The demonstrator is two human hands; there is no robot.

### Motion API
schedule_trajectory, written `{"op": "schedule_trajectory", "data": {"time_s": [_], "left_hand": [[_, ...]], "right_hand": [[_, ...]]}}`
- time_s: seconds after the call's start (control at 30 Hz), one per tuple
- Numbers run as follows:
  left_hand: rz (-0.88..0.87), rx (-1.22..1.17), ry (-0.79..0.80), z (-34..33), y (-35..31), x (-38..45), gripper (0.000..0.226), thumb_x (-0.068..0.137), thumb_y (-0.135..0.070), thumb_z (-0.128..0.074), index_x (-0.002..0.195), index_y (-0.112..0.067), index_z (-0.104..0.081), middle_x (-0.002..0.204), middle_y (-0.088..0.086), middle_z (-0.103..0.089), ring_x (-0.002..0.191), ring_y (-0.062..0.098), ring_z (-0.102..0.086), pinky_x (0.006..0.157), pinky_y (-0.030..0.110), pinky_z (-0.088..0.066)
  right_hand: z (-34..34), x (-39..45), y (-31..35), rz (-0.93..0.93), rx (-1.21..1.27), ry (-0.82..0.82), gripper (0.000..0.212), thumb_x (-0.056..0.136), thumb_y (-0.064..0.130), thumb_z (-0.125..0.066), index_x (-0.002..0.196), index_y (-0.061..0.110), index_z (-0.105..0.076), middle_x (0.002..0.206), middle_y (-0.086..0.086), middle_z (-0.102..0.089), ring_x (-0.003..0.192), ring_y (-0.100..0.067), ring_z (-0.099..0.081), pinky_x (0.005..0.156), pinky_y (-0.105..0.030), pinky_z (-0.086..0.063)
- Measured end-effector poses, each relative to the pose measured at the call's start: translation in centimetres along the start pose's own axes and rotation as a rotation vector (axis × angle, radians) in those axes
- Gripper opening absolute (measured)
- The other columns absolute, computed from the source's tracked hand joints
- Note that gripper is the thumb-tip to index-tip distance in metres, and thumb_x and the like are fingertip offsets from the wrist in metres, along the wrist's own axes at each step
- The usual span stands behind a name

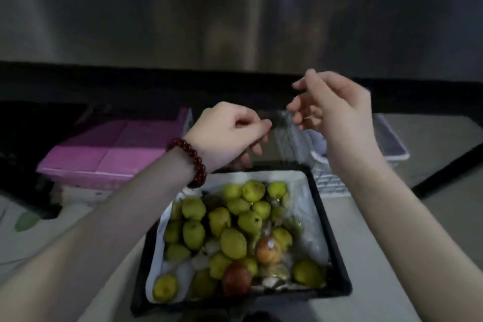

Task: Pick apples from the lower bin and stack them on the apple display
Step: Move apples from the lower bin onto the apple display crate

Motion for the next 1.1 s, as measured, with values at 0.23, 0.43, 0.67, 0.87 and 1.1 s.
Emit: {"op": "schedule_trajectory", "data": {"time_s": [0.23, 0.43, 0.67, 0.87, 1.1], "left_hand": [[0.152, 0.046, 0.191, -8.1, 12.6, -2.3, 0.022, 0.088, -0.027, -0.059, 0.083, -0.007, -0.068, 0.066, 0.004, -0.068, 0.050, 0.014, -0.061, 0.047, 0.024, -0.050], [0.281, 0.399, 0.318, -13.6, 21.3, -4.2, 0.014, 0.081, -0.034, -0.059, 0.077, -0.023, -0.066, 0.094, 0.012, -0.073, 0.084, 0.025, -0.070, 0.068, 0.031, -0.055], [0.482, 0.743, 0.553, -18.5, 28.7, -7.1, 0.055, 0.082, -0.050, -0.055, 0.128, -0.021, -0.046, 0.137, 0.011, -0.048, 0.125, 0.030, -0.047, 0.104, 0.038, -0.040], [0.523, 0.814, 0.545, -19.9, 29.9, -7.5, 0.059, 0.077, -0.044, -0.065, 0.129, -0.021, -0.051, 0.137, 0.012, -0.049, 0.124, 0.032, -0.048, 0.103, 0.042, -0.044], [0.418, 0.595, 0.403, -17.9, 29.5, -7.8, 0.044, 0.064, -0.042, -0.074, 0.103, -0.027, -0.064, 0.114, 0.007, -0.062, 0.108, 0.028, -0.058, 0.089, 0.036, -0.051]], "right_hand": [[2.4, -5.9, -10.6, -0.055, -0.116, 0.045, 0.025, 0.096, 0.023, -0.053, 0.084, 0.004, -0.065, 0.065, -0.009, -0.064, 0.049, -0.015, -0.054, 0.045, -0.021, -0.043], [4.5, -8.4, -17.6, -0.205, -0.303, 0.067, 0.025, 0.093, 0.024, -0.057, 0.082, 0.004, -0.065, 0.066, -0.013, -0.064, 0.053, -0.020, -0.055, 0.050, -0.031, -0.043], [4.6, -10.6, -25.4, -0.279, -0.489, 0.152, 0.017, 0.089, 0.029, -0.062, 0.080, 0.015, -0.066, 0.070, -0.015, -0.065, 0.062, -0.017, -0.057, 0.058, -0.027, -0.043], [2.7, -12.6, -35.3, -0.376, -0.928, 0.417, 0.048, 0.071, 0.043, -0.064, 0.116, 0.027, -0.057, 0.111, -0.004, -0.064, 0.103, -0.026, -0.059, 0.086, -0.032, -0.049], [1.1, -14.4, -37.8, -0.309, -1.409, 0.587, 0.057, 0.086, 0.011, -0.056, 0.136, 0.027, -0.033, 0.144, -0.003, -0.040, 0.135, -0.033, -0.026, 0.102, -0.046, -0.041]]}}
Point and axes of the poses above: each hand's wrist, its own x-axis towards the middle knuckle, its own z-axis out of the back of the hand, y = z × x, the point moved 9 cm from there along x, towards the middle knuckle
